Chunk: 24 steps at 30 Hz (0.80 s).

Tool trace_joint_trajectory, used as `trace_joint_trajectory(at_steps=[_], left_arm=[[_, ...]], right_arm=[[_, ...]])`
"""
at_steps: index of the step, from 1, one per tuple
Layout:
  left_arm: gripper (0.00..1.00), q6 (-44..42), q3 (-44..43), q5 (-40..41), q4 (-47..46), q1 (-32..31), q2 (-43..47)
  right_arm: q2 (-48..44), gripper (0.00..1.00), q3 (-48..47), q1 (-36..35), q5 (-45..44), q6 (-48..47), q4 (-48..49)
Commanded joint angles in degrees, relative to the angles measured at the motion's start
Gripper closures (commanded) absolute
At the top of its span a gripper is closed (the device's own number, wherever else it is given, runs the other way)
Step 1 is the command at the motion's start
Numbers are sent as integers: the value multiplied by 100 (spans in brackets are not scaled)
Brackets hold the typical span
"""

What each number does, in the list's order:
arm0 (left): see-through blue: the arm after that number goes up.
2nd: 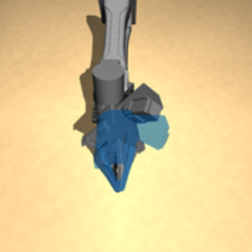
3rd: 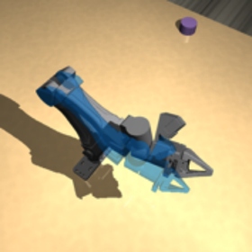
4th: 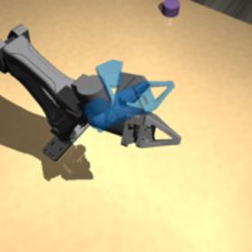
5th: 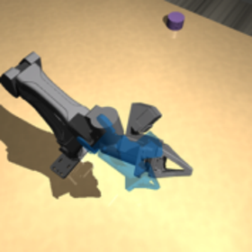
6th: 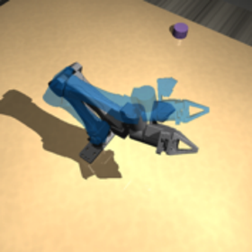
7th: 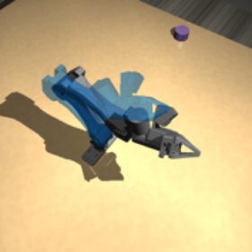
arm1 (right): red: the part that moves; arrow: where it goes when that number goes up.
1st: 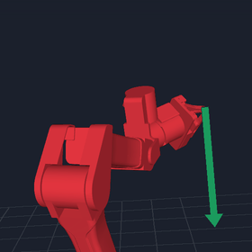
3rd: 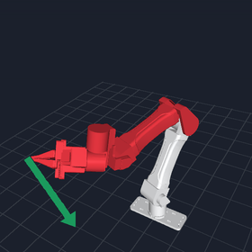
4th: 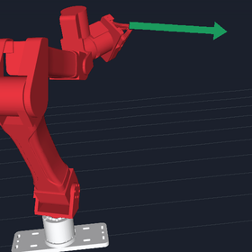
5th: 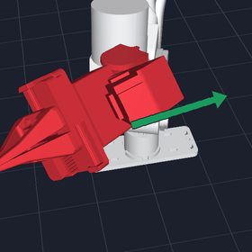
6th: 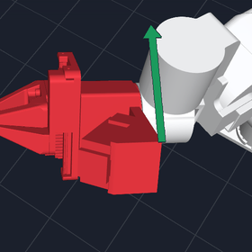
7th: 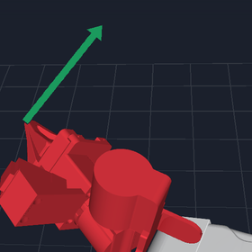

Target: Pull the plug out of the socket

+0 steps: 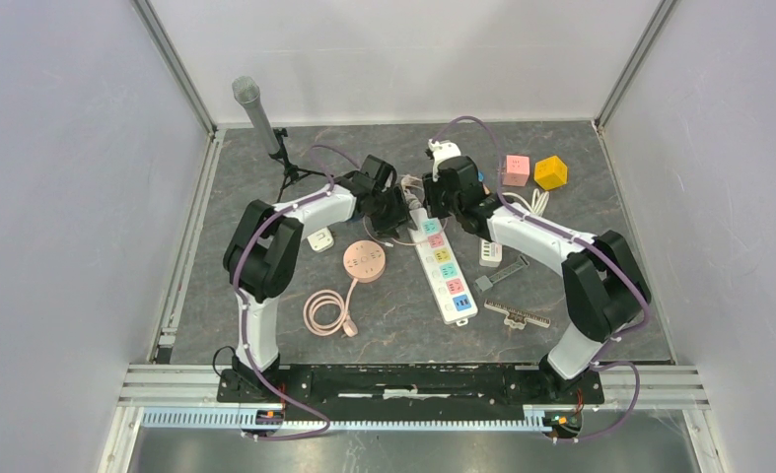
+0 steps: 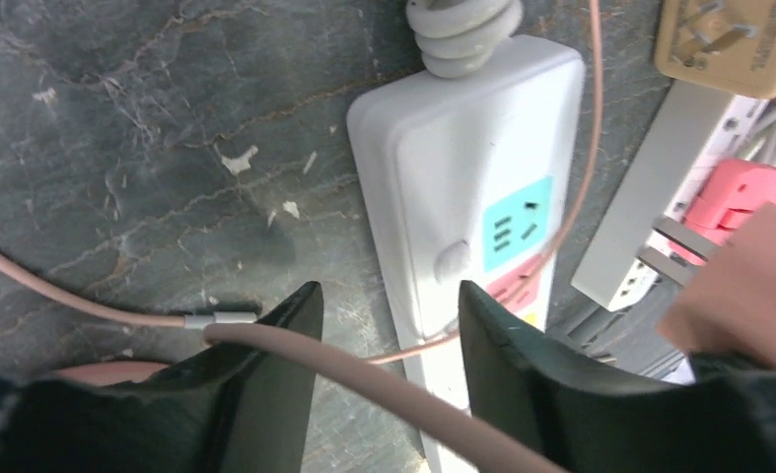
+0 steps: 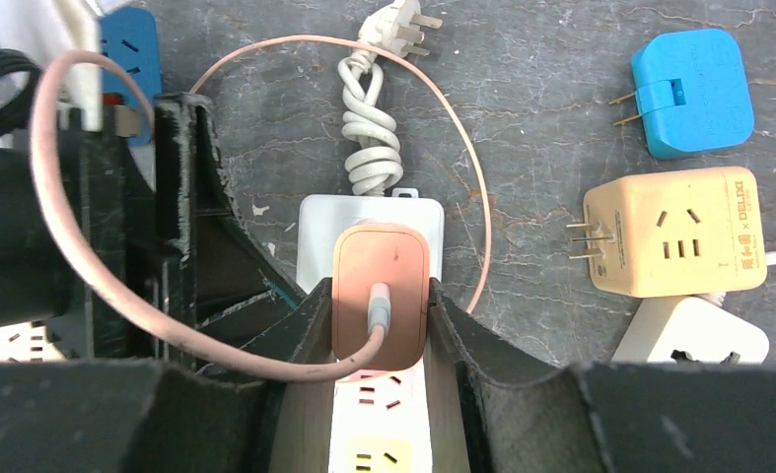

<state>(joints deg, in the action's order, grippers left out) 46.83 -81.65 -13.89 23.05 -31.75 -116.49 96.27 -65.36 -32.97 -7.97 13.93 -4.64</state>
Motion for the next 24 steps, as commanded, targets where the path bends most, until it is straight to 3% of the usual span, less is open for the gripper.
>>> trace_joint_trajectory(at_steps=[1, 10, 21, 24], left_arm=[[35, -85, 78, -147, -444, -20, 750], [18, 94, 576, -852, -1398, -22, 1307], [13, 73, 869, -1592, -1568, -21, 1342], [13, 33, 902, -1690, -1489, -25, 1351]], right_arm=[[-25, 100, -294, 36, -179, 145, 52], [613, 100, -621, 427, 466, 668, 53], [1671, 100, -1680, 740, 1064, 948, -53], [1893, 94, -1911, 778, 1093, 949, -134]])
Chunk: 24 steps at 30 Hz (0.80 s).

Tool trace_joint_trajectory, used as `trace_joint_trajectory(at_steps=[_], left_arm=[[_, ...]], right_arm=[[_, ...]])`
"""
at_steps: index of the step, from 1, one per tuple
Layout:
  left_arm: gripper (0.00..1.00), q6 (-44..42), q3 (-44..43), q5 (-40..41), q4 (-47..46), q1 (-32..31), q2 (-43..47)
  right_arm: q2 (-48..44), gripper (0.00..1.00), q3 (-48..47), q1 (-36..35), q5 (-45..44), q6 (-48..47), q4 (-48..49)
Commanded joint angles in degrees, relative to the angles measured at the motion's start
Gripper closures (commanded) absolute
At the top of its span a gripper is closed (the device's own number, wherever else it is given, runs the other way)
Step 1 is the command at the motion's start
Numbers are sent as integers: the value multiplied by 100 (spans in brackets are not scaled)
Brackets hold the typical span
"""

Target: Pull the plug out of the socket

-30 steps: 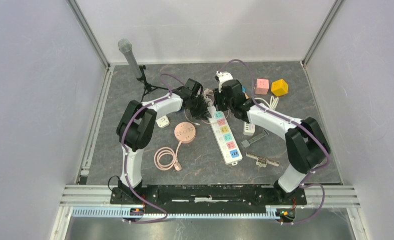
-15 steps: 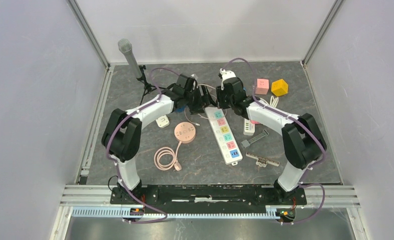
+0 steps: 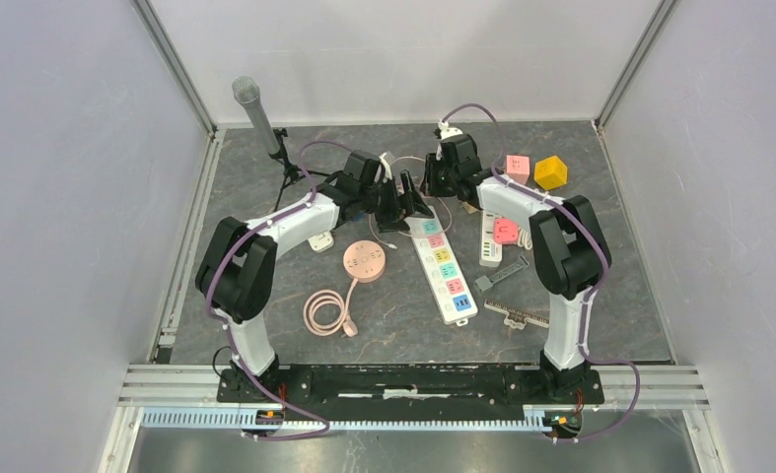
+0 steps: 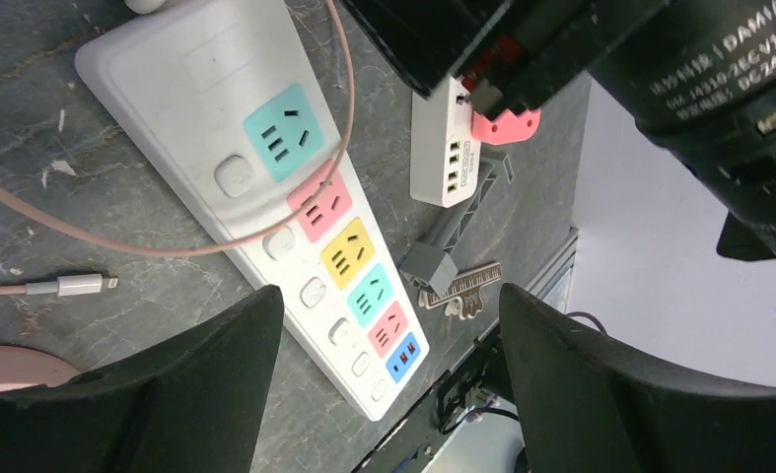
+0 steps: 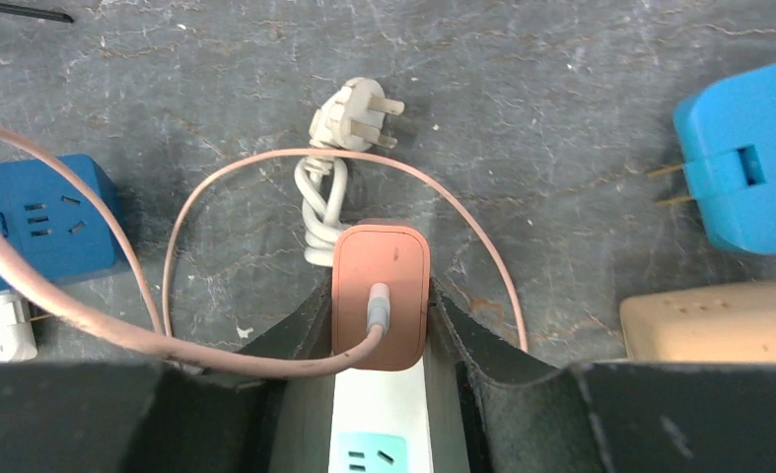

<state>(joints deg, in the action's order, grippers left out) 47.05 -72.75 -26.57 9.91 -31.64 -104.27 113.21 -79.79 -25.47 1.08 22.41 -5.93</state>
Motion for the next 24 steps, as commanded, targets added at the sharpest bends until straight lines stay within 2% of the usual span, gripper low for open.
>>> trace_joint_trajectory(at_steps=[1, 11, 15, 19, 24], left_arm=[[13, -14, 38, -409, -158, -31, 164], [13, -356, 94, 90, 181, -40, 559], [13, -505, 201, 286, 175, -35, 768], [13, -586, 311, 462, 69, -35, 948], [13, -655, 379, 707, 20, -29, 1128]], right_arm=[[284, 91, -543, 56, 198, 102, -44], [850, 45, -1089, 390, 656, -109, -333], [752, 28, -1162, 511, 740, -327, -478], [427, 19, -1118, 564, 807, -503, -519], [-181, 15, -794, 561, 900, -585, -487]])
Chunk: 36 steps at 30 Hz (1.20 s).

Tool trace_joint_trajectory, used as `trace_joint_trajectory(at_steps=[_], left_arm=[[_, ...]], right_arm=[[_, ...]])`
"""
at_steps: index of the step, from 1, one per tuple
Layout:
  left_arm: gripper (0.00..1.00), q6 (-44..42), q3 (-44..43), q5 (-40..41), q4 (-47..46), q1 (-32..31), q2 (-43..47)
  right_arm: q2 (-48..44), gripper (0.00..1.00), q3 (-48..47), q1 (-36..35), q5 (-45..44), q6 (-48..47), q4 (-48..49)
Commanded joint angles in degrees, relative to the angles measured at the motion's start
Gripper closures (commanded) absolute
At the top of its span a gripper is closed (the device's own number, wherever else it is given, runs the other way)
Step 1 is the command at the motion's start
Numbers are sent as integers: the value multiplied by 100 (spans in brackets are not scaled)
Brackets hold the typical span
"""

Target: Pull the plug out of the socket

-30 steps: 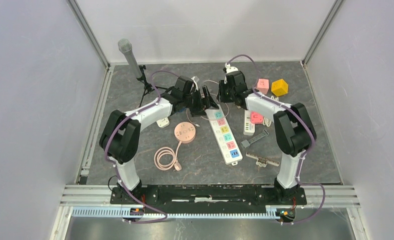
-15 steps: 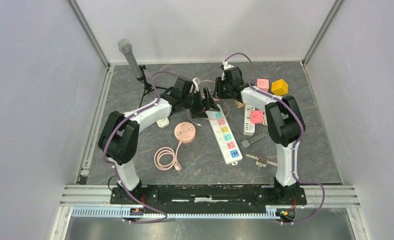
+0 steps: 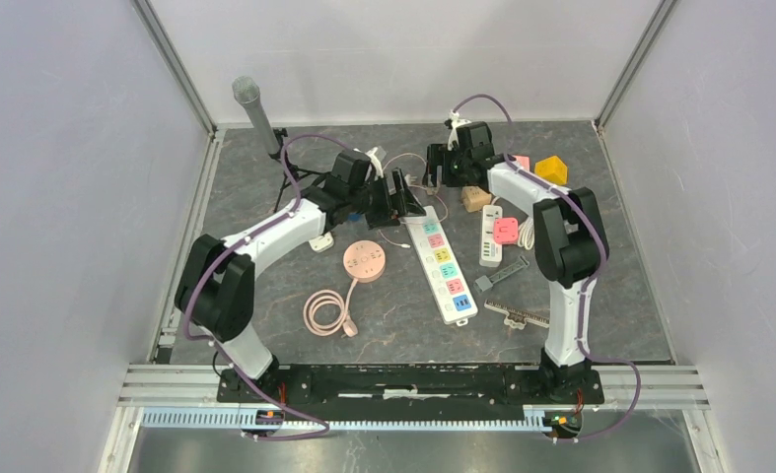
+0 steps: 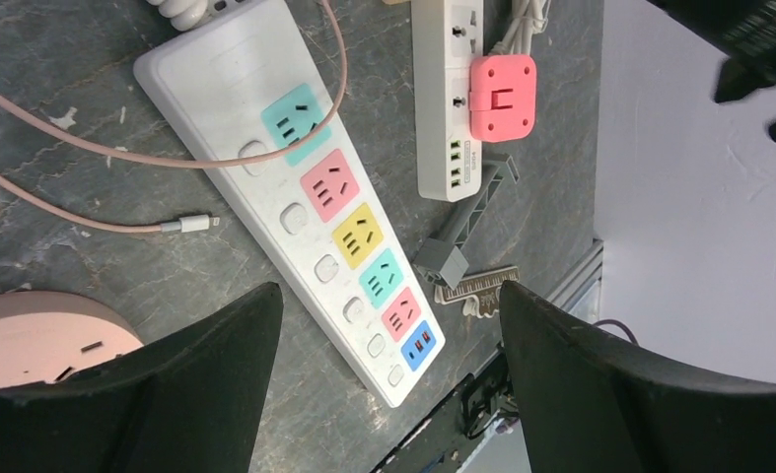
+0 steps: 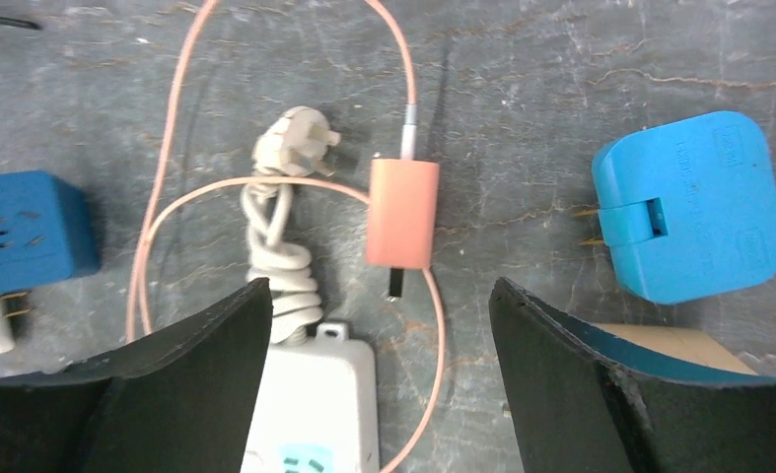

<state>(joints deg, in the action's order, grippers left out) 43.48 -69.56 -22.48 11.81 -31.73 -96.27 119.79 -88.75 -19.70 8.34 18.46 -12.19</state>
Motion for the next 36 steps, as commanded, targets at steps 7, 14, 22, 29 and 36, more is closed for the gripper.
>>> trace_joint_trajectory(at_steps=[7, 14, 22, 29, 36], left_arm=[[13, -319, 317, 816, -213, -18, 750], [13, -335, 567, 1221, -370, -25, 1164], [13, -144, 768, 1025, -702, -30, 1145], [13, -33, 811, 852, -742, -22, 1050], [13, -14, 774, 619, -740, -30, 965]], right_arm=[[-2148, 19, 1359, -16, -50, -107, 261], [-3481, 61, 3141, -16, -795, -117, -97], [-4356, 67, 4654, -99, -854, 78, -185], [-4209, 79, 4960, -578, -556, 117, -19], [-3716, 84, 4678, -1097, -434, 70, 27]])
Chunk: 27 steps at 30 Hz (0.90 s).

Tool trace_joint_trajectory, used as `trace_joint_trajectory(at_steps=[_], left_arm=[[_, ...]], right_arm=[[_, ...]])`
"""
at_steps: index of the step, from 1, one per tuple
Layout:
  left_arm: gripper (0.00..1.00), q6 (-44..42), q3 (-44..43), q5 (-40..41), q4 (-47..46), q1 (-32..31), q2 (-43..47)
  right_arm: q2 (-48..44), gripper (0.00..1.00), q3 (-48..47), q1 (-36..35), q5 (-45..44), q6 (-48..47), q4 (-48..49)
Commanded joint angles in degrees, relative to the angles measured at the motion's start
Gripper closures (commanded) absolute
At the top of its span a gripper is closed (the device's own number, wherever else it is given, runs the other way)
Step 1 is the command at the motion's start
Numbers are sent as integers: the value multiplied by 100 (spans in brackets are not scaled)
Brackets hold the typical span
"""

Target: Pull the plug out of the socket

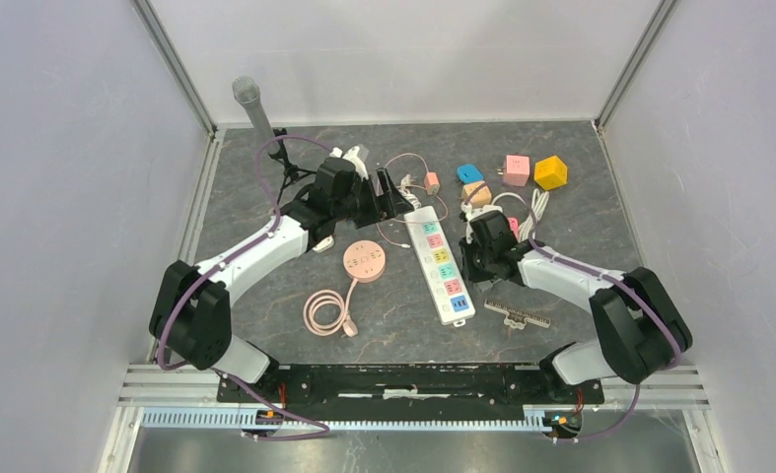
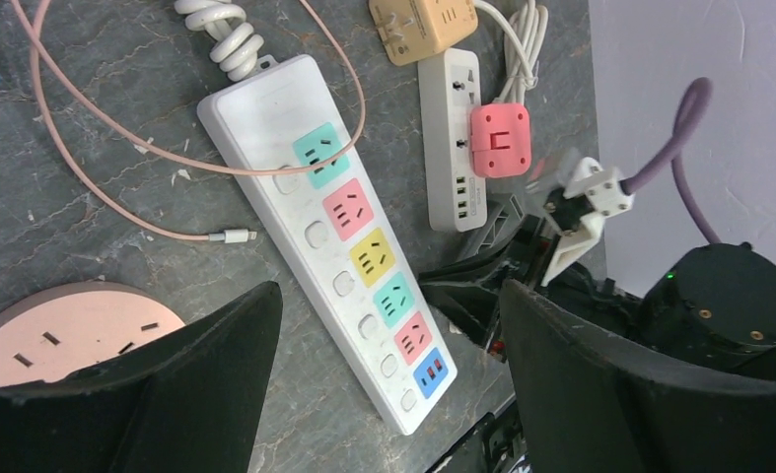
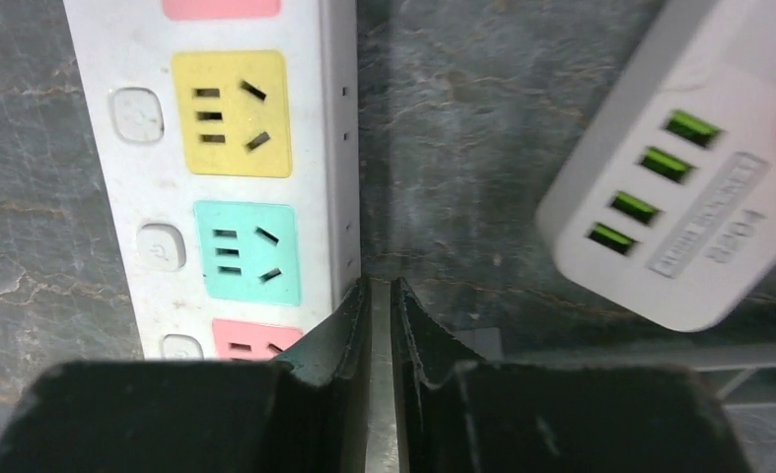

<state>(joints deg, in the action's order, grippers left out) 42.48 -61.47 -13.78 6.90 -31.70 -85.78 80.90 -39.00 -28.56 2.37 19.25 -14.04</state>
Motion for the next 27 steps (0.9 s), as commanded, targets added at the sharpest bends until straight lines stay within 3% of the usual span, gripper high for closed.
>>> trace_joint_trajectory(at_steps=[1, 8, 11, 14, 17, 22, 27], left_arm=[[13, 88, -57, -320, -249, -29, -120], [13, 173, -281, -613, -145, -90, -519], [13, 170, -368, -652, -145, -162, -641], [13, 148, -434, -653, -137, -209, -710], [13, 99, -486, -611, -88, -231, -729], [10, -97, -546, -351, 76, -233, -627], [2, -386, -597, 346, 495, -238, -365]], right_arm=[[203, 84, -360, -248, 247, -37, 241], [119, 83, -916, -184, -450, -259, -125], [100, 69, -1213, 50, -1083, -272, -500], [-71, 47, -1242, 446, -1377, -201, -598], [-334, 32, -1122, 842, -1556, -39, -556], [-639, 25, -790, 1308, -1253, 395, -308], [-698, 19, -506, 1744, -801, 951, -64]])
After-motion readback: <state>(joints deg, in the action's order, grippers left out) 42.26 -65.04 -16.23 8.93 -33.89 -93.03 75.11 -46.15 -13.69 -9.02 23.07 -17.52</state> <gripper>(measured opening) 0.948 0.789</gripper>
